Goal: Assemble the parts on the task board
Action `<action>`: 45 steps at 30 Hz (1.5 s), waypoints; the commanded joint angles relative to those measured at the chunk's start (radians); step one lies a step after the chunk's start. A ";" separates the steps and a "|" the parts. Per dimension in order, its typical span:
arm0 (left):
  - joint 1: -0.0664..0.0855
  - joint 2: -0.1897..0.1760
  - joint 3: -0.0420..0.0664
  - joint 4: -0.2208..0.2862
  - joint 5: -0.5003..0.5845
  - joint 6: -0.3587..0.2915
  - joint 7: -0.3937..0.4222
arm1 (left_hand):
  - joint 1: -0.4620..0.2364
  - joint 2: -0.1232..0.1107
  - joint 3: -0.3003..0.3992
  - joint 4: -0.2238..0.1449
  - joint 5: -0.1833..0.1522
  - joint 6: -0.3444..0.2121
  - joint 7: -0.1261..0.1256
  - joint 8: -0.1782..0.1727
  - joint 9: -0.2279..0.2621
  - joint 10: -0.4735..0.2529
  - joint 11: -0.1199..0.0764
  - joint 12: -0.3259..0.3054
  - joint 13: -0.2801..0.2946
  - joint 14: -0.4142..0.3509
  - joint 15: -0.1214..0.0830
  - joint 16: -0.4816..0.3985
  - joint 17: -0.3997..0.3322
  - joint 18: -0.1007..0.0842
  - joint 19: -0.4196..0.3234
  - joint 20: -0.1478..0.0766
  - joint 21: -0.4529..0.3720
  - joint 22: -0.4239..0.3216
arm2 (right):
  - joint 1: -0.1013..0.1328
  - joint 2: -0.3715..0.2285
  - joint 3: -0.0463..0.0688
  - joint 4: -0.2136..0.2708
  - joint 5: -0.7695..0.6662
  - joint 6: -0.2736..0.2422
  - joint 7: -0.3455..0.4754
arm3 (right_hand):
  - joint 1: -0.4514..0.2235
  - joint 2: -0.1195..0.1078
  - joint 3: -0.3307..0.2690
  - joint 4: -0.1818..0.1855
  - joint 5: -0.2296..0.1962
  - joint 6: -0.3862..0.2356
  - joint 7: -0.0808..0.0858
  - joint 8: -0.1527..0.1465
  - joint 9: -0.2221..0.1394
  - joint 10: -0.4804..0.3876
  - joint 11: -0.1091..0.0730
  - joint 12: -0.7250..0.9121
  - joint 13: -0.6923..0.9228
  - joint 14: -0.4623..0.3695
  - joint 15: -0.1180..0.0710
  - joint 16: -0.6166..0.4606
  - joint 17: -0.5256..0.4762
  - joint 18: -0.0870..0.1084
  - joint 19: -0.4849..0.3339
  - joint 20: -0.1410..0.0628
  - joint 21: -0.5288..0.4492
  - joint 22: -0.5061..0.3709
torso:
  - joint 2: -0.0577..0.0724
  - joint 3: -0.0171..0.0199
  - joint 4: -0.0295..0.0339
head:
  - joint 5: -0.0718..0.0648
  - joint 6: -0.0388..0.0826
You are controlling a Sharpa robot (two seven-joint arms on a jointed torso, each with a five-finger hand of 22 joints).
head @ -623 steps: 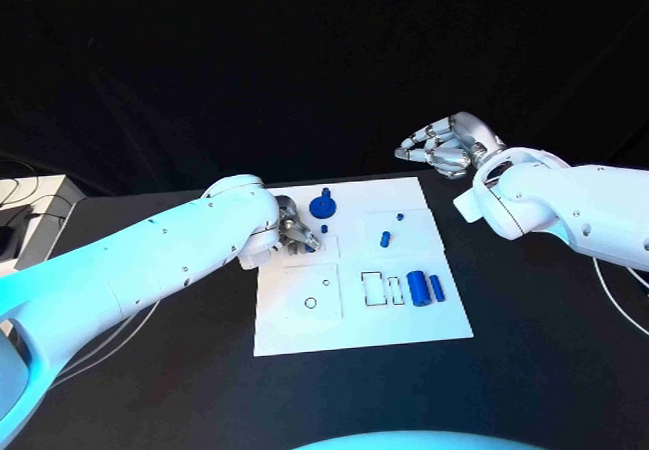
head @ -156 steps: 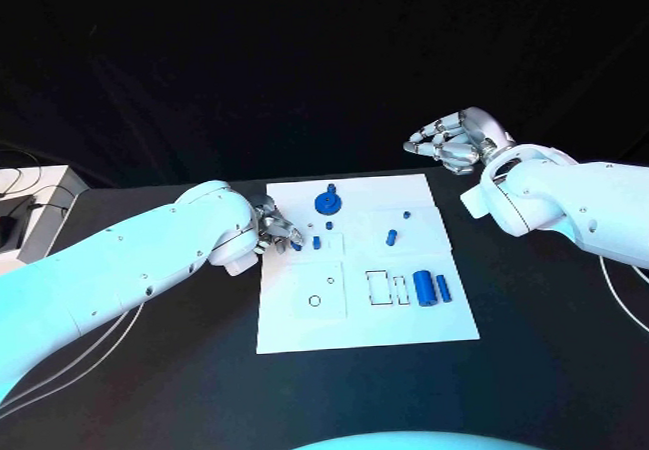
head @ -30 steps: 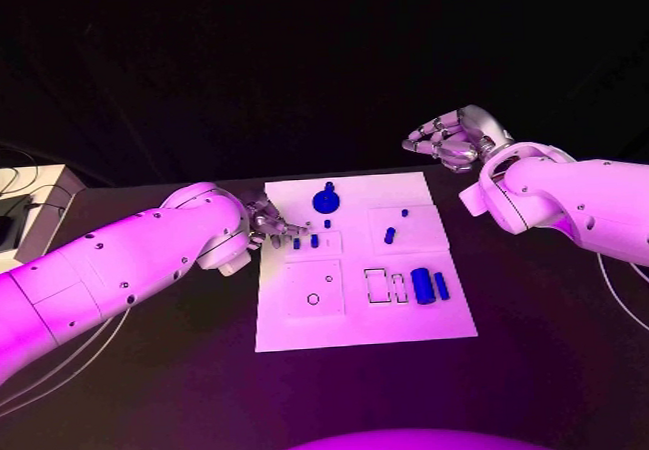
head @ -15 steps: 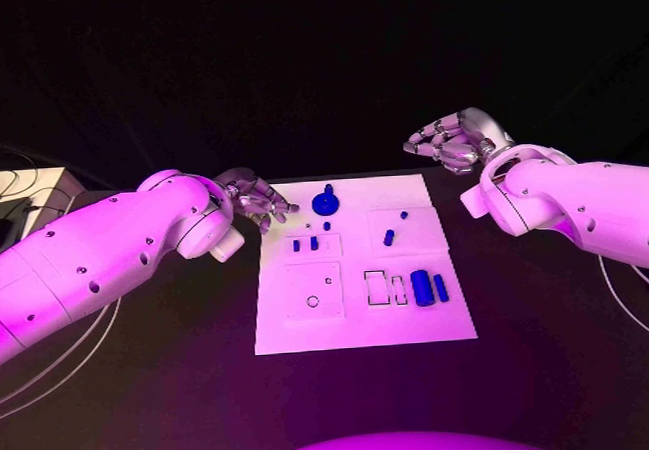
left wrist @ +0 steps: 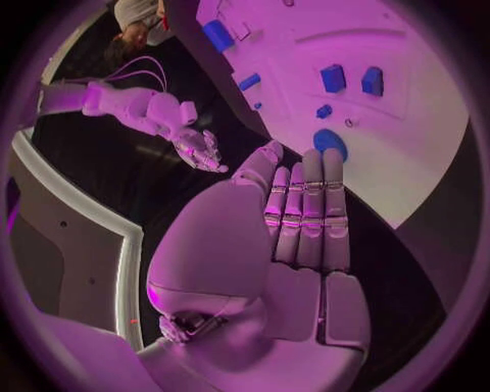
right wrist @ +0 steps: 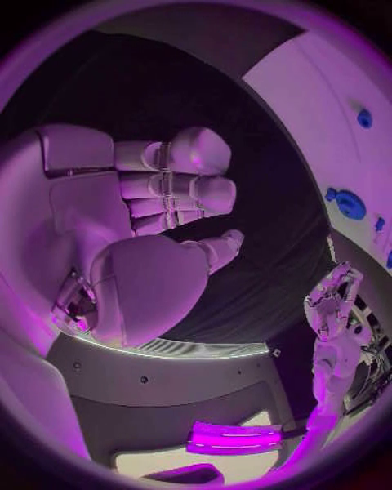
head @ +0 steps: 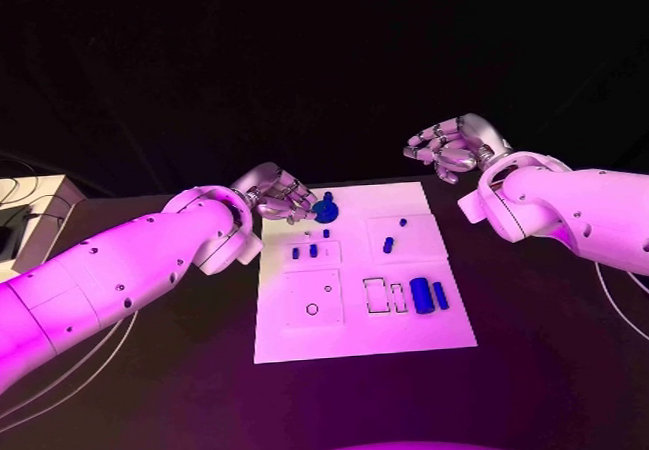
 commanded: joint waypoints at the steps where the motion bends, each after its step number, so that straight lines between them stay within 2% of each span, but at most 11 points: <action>1: 0.000 0.028 -0.010 -0.029 -0.236 -0.041 0.118 | -0.015 -0.019 -0.001 0.000 -0.002 0.010 -0.002 -0.005 -0.038 -0.006 0.006 -0.021 -0.001 -0.004 0.006 0.006 -0.012 0.017 -0.003 0.007 0.012 0.018 | 0.000 0.005 0.000 -0.005 0.058 -0.016 0.072 | 0.016 0.001 0.004 -0.009 0.005 -0.005 0.005 -0.004 -0.003 -0.011 0.009 -0.059 -0.074 -0.027 0.009 -0.043 -0.024 0.028 -0.003 0.015 -0.190 -0.068 | 0.003 0.0009 -0.0023 | 0.001 0.009; 5: 0.000 0.062 -0.021 -0.064 -0.330 -0.037 0.117 | -0.021 -0.027 0.002 0.002 -0.004 0.017 -0.005 -0.005 -0.085 -0.017 0.010 -0.037 0.000 -0.012 0.009 0.031 -0.024 0.026 0.002 0.013 0.034 0.047 | 0.000 0.011 0.000 -0.011 0.090 -0.016 0.096 | 0.028 0.003 0.013 -0.020 0.003 -0.016 0.015 -0.012 -0.024 -0.007 0.019 -0.120 -0.192 -0.054 0.022 -0.092 -0.053 0.041 -0.019 0.026 -0.418 -0.184 | 0.004 -0.0007 -0.0027 | -0.001 0.013; 7: 0.000 0.075 -0.023 -0.078 -0.366 -0.030 0.109 | -0.022 -0.033 0.003 0.003 -0.004 0.023 -0.008 -0.004 -0.104 -0.017 0.006 -0.039 0.000 -0.012 0.003 0.086 -0.006 0.032 0.013 0.010 0.065 0.078 | 0.000 0.013 -0.001 -0.013 0.110 -0.015 0.110 | 0.037 0.003 0.020 -0.026 0.002 -0.023 0.021 -0.017 -0.052 -0.010 0.032 -0.156 -0.249 -0.078 0.031 -0.129 -0.073 0.037 -0.041 0.036 -0.470 -0.222 | 0.004 0.0003 -0.0030 | -0.001 0.014; 13: 0.000 0.107 -0.028 -0.113 -0.445 -0.002 0.076 | -0.021 -0.044 0.030 0.008 -0.001 0.040 -0.008 -0.006 -0.111 -0.016 0.008 -0.040 0.000 -0.058 0.000 0.224 0.016 0.045 0.000 0.012 0.130 0.167 | 0.000 0.020 -0.001 -0.019 0.179 0.006 0.163 | 0.055 0.003 0.045 -0.041 -0.001 -0.042 0.048 -0.028 -0.109 -0.045 0.072 -0.348 -0.462 -0.162 0.071 -0.280 -0.159 0.022 -0.129 0.071 -0.579 -0.316 | 0.004 0.0005 -0.0023 | -0.002 0.016; 15: 0.000 0.116 -0.028 -0.122 -0.459 0.010 0.068 | -0.024 -0.047 0.031 0.010 -0.002 0.038 -0.008 -0.005 -0.110 -0.021 0.008 -0.041 0.000 -0.060 0.004 0.227 0.008 0.045 -0.007 0.015 0.127 0.171 | 0.000 0.023 -0.001 -0.022 0.206 0.017 0.180 | 0.062 -0.010 0.055 -0.051 -0.009 -0.040 0.054 -0.035 -0.146 0.004 0.084 -0.451 -0.610 -0.162 0.086 -0.356 -0.236 0.025 -0.150 0.090 -0.623 -0.374 | 0.004 0.0002 -0.0023 | -0.002 0.017; 18: 0.000 0.130 -0.029 -0.136 -0.475 0.028 0.061 | -0.027 -0.052 0.032 0.014 -0.002 0.044 -0.011 -0.006 -0.110 -0.031 0.008 -0.041 0.000 -0.071 0.006 0.237 -0.003 0.047 -0.010 0.019 0.125 0.177 | 0.000 0.029 -0.001 -0.025 0.247 0.035 0.200 | 0.083 0.005 0.077 -0.063 -0.021 -0.037 0.059 -0.048 -0.180 -0.010 0.105 -0.535 -0.690 -0.202 0.107 -0.444 -0.337 0.021 -0.213 0.111 -0.650 -0.449 | 0.004 0.0003 -0.0026 | -0.002 0.017; 19: 0.000 0.134 -0.030 -0.140 -0.480 0.034 0.060 | -0.026 -0.051 0.033 0.014 -0.003 0.050 -0.013 -0.005 -0.109 -0.029 0.008 -0.039 0.000 -0.071 0.006 0.240 -0.004 0.047 -0.010 0.019 0.125 0.178 | 0.000 0.031 -0.001 -0.026 0.264 0.040 0.205 | 0.087 0.010 0.088 -0.068 -0.032 -0.029 0.061 -0.055 -0.209 0.016 0.109 -0.582 -0.685 -0.168 0.112 -0.486 -0.427 0.027 -0.238 0.123 -0.632 -0.520 | 0.004 0.0007 -0.0032 | -0.001 0.018; 29: 0.000 0.164 -0.035 -0.174 -0.509 0.066 0.058 | -0.032 -0.047 0.066 0.013 -0.003 0.097 -0.010 -0.007 -0.111 0.003 0.010 -0.062 -0.001 -0.095 0.009 0.308 -0.017 0.046 -0.024 0.019 0.144 0.227 | 0.000 0.041 -0.001 -0.032 0.337 0.067 0.228 | 0.088 0.006 0.091 -0.077 -0.029 -0.043 0.066 -0.053 -0.235 -0.004 0.124 -0.629 -0.691 -0.216 0.149 -0.651 -0.624 0.002 -0.334 0.154 -0.650 -0.661 | 0.003 0.0005 -0.0025 | -0.005 0.014; 31: 0.000 0.168 -0.036 -0.179 -0.513 0.076 0.055 | -0.032 -0.050 0.070 0.012 -0.003 0.087 -0.008 -0.007 -0.111 -0.005 0.011 -0.074 0.000 -0.098 0.009 0.310 -0.024 0.048 -0.025 0.021 0.142 0.231 | 0.000 0.042 -0.001 -0.033 0.341 0.069 0.231 | 0.089 0.008 0.090 -0.082 -0.029 -0.043 0.064 -0.051 -0.233 -0.004 0.125 -0.645 -0.690 -0.161 0.153 -0.726 -0.699 0.015 -0.331 0.164 -0.637 -0.737 | 0.003 0.0006 -0.0024 | -0.006 0.013; 39: -0.001 0.180 -0.047 -0.199 -0.523 0.097 0.046 | -0.035 -0.053 0.084 0.009 -0.003 0.091 -0.002 -0.008 -0.112 0.010 0.013 -0.094 -0.001 -0.100 0.011 0.331 -0.049 0.053 -0.022 0.025 0.138 0.251 | 0.000 0.046 -0.001 -0.037 0.391 0.092 0.253 | 0.085 0.012 0.110 -0.100 -0.025 -0.034 0.062 -0.059 -0.236 -0.008 0.135 -0.682 -0.693 -0.221 0.174 -0.756 -0.729 0.012 -0.384 0.190 -0.645 -0.893 | 0.003 -0.0001 -0.0017 | -0.008 0.012; 45: -0.004 0.192 -0.054 -0.221 -0.525 0.067 0.052 | -0.030 -0.057 0.102 0.004 -0.002 0.040 -0.009 -0.009 -0.113 0.006 0.013 -0.098 -0.001 -0.102 0.010 0.331 -0.062 0.058 -0.020 0.028 0.135 0.259 | 0.000 0.047 -0.001 -0.037 0.430 0.124 0.267 | 0.084 0.015 0.132 -0.120 -0.033 -0.065 0.061 -0.059 -0.240 -0.064 0.149 -0.690 -0.694 -0.309 0.199 -0.759 -0.732 -0.022 -0.548 0.240 -0.650 -1.036 | 0.005 -0.0005 -0.0027 | -0.009 0.009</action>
